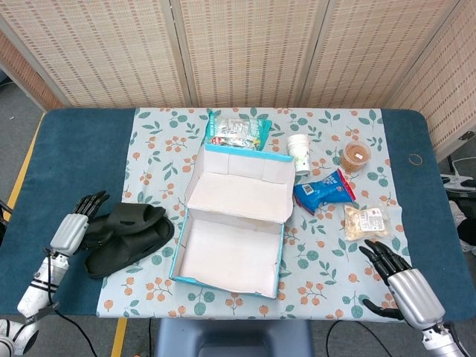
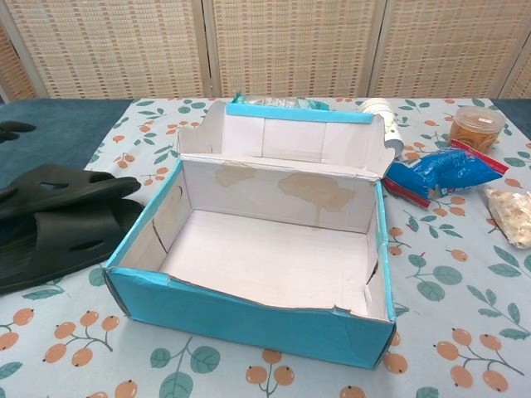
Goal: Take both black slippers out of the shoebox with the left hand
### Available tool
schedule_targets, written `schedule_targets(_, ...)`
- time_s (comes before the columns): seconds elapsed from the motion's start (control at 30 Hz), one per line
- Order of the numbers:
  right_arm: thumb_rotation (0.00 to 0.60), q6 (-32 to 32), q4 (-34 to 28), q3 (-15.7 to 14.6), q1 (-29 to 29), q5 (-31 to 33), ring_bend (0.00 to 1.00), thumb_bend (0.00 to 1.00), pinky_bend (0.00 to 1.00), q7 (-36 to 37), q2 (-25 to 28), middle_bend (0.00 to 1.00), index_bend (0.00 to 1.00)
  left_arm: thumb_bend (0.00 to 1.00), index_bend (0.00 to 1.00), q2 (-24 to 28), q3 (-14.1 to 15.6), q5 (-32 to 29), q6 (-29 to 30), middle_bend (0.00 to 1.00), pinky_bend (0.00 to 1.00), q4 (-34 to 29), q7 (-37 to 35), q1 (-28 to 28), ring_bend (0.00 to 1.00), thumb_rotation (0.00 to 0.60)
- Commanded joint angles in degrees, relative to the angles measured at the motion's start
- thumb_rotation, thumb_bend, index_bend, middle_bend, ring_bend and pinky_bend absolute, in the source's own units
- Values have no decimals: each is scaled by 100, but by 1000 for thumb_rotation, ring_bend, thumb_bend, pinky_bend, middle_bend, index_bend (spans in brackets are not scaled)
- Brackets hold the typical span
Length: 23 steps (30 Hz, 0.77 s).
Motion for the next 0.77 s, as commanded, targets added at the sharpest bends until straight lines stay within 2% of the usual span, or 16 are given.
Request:
schedule_targets(0.03, 555, -15, 8, 3, 4, 15, 0, 92, 212, 24, 10, 0, 0, 367, 0, 311, -63, 24, 355, 0, 9, -391, 67, 86, 0, 489)
schedule_targets(0.13, 555, 57, 7, 7, -15, -8, 0, 93, 213, 75, 36, 0, 0, 375, 0, 721, -67, -44, 511, 0, 9, -976, 149, 270, 0, 486)
schedule_targets(0.23, 556, 231, 31, 40, -75, -38, 0, 92, 206, 82, 36, 0, 0, 385, 0, 1412, 48, -31, 825, 0, 9, -2169, 794, 592, 0, 474)
schedule_targets(0.3, 555, 366, 58, 99, -136, -3, 0, 92, 169, -11, -3, 0, 0, 384, 0, 2109, 217, -119, 862, 0, 9, -3492, 1995, 857, 0, 469)
schedule_targets(0.33, 556, 399, 67, 123, -155, 20, 0, 92, 154, -70, -18, 0, 0, 384, 0, 2294, 261, -175, 847, 0, 10, -3884, 2398, 924, 0, 470)
schedule_targets(0.43, 555, 430, 73, 151, -177, 50, 0, 92, 87, -151, -41, 0, 0, 386, 0, 2573, 359, -301, 777, 0, 13, -4448, 3059, 1035, 0, 472)
schedule_targets(0.5, 553, 491, 77, 234, -240, 186, 0, 92, 46, -423, -96, 0, 0, 385, 0, 3041, 500, -802, 889, 0, 16, -5720, 4705, 1394, 0, 474)
schedule_targets(0.53, 554, 536, 98, 317, -280, 327, 0, 92, 37, -615, -124, 0, 0, 384, 0, 3022, 591, -971, 1164, 0, 16, -6141, 5327, 1665, 0, 476)
schedule_targets(0.6, 554, 582, 68, 460, -338, 577, 0, 92, 28, -1013, -248, 0, 0, 383, 0, 2781, 731, -1286, 1238, 0, 18, -6370, 6124, 1940, 0, 480)
schedule_targets(0.67, 555, 560, 56, 505, -355, 678, 0, 92, 21, -1221, -314, 0, 0, 380, 0, 2790, 665, -1486, 1007, 0, 23, -6543, 6173, 1890, 0, 490)
schedule_targets(0.77, 555, 445, -16, 469, -353, 725, 0, 93, 16, -1302, -298, 0, 0, 380, 0, 2757, 556, -1327, 1086, 0, 27, -6404, 6173, 1884, 0, 507)
